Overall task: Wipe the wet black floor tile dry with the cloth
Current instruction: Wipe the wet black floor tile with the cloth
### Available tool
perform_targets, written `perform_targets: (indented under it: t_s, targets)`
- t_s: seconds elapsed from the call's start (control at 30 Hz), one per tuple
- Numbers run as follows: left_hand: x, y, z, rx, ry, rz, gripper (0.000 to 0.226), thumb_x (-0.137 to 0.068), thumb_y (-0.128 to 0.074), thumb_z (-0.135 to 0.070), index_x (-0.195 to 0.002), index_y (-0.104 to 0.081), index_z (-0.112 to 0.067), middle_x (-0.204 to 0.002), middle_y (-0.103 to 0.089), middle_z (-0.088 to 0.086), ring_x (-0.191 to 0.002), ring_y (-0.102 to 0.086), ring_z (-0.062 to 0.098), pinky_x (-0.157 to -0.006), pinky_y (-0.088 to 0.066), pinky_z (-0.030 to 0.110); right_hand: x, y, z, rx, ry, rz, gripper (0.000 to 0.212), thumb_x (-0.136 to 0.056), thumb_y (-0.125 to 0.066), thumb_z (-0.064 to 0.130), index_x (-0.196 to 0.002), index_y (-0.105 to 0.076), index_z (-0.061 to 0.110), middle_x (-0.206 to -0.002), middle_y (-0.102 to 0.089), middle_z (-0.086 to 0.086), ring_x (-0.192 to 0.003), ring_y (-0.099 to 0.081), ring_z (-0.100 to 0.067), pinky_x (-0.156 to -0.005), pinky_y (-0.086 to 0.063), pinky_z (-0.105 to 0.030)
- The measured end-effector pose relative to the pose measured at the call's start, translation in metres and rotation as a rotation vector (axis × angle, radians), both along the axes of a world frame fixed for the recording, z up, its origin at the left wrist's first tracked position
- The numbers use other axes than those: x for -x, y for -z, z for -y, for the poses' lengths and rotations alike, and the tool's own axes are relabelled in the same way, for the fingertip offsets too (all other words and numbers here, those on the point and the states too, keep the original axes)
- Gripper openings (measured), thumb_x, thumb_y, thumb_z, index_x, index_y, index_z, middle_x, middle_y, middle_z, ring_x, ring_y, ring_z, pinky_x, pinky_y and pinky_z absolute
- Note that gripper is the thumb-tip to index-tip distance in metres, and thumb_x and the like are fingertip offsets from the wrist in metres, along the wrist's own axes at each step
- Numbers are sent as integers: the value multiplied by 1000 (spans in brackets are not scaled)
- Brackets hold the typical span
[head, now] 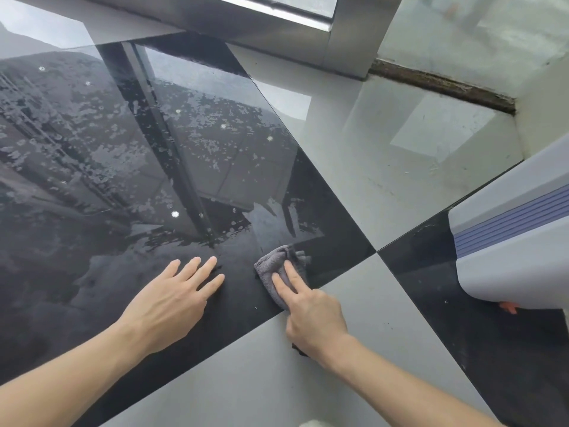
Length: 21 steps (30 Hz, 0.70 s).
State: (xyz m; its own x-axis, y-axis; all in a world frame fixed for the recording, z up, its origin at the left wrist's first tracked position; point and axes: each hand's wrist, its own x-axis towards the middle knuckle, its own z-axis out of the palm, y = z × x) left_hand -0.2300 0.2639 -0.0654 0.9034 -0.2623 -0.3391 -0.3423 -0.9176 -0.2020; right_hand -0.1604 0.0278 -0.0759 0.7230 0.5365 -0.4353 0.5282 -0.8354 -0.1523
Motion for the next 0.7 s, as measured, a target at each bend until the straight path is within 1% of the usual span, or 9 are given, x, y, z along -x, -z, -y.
perform_targets:
  t_s: [0.07,0.17,0.3,0.43,0.5,0.57,0.6,0.63,0.7]
  targets:
    - [2,3,0,-38,7,-38,55,-98,-21,-29,-149,-5,-14,-156,-1,17,-139,-15,34,-107,-21,46,-7,-1,6,7,-37,16,76,-82,-41,14,-148,-12,38,-158,1,13,-84,-57,-28,-60,-36,-29]
    - [7,5,-1,-42,-11,-69,58,-97,-22,-28,-148,3,-14,-157,4,16,-138,-13,35,-107,-19,46,-25,-1,14,27,0,68,75,-82,-42,16,-146,-12,42,-157,0,18,-88,-58,-28,-61,-36,-30]
    - [12,1,-1,-44,-47,-107,59,-97,-23,-28,-148,3,-16,-157,6,15,-140,-10,33,-110,-17,47,-56,0,20,49,122,151,76,-80,-43,14,-146,-16,43,-156,-5,19,-86,-64,-26,-58,-36,-25]
    - [22,-4,-8,-41,-118,-123,59,-97,-24,-27,-149,2,-15,-157,6,15,-141,-9,32,-111,-16,47,-93,-2,24,70,190,210,75,-81,-44,13,-146,-19,39,-156,-10,17,-85,-66,-26,-56,-35,-23]
    - [29,-8,-14,-30,-179,-129,60,-96,-30,-27,-149,-7,-13,-157,-4,16,-140,-19,33,-110,-23,48,-105,-1,23,65,218,214,74,-81,-44,12,-147,-19,37,-157,-10,15,-89,-65,-27,-55,-36,-24]
    - [33,-16,-16,4,-251,-132,56,-90,-45,-27,-142,-35,-9,-148,-33,18,-127,-44,34,-99,-41,47,-111,-2,18,50,254,186,74,-80,-45,13,-146,-22,37,-157,-11,14,-98,-63,-30,-58,-37,-26]
    - [36,-16,-17,24,-252,-106,51,-88,-45,-28,-134,-48,-7,-140,-46,18,-117,-54,34,-91,-48,46,-110,-2,15,41,275,165,74,-79,-46,14,-146,-23,37,-157,-12,13,-101,-62,-31,-60,-38,-27]
    - [38,-17,-18,33,-265,-91,50,-89,-37,-32,-128,-55,-6,-133,-54,18,-110,-59,34,-85,-52,45,-108,-2,12,30,286,145,74,-79,-46,15,-145,-24,37,-157,-12,13,-103,-61,-32,-63,-39,-27]
    - [40,-22,-18,81,-368,-135,66,-96,-11,-42,-123,-60,-8,-127,-58,18,-104,-62,35,-80,-54,45,-101,-4,3,0,261,117,74,-78,-47,16,-145,-24,38,-157,-12,13,-105,-60,-31,-68,-43,-28]
